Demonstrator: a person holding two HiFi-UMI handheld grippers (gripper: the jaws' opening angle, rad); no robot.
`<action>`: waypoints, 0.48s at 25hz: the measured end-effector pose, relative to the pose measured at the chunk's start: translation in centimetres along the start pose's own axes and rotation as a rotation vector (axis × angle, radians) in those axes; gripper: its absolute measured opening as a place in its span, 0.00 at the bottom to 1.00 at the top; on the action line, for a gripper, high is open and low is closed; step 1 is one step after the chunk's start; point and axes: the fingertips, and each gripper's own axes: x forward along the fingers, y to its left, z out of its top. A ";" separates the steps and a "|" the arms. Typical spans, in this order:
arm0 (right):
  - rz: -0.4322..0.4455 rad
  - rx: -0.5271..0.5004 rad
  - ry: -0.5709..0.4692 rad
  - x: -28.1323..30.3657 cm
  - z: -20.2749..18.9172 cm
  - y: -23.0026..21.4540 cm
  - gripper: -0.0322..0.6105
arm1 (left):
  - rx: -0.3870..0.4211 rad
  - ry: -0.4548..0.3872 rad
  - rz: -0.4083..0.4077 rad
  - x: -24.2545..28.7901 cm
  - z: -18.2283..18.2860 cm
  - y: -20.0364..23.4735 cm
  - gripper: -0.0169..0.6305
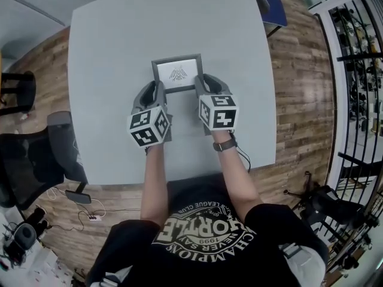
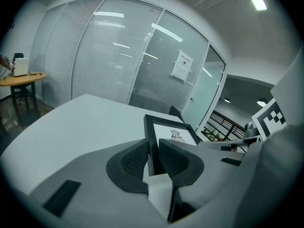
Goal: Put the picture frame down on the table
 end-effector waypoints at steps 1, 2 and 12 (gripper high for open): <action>-0.001 0.004 0.010 0.6 -0.3 -0.2 0.17 | -0.006 0.009 0.003 0.5 -0.3 0.3 0.14; -0.002 0.008 0.020 1.2 -0.5 -0.4 0.17 | -0.012 0.019 0.005 1.0 -0.7 0.6 0.14; 0.001 0.033 0.112 6.1 -4.0 -2.0 0.17 | -0.053 0.105 0.039 5.3 -4.5 3.2 0.14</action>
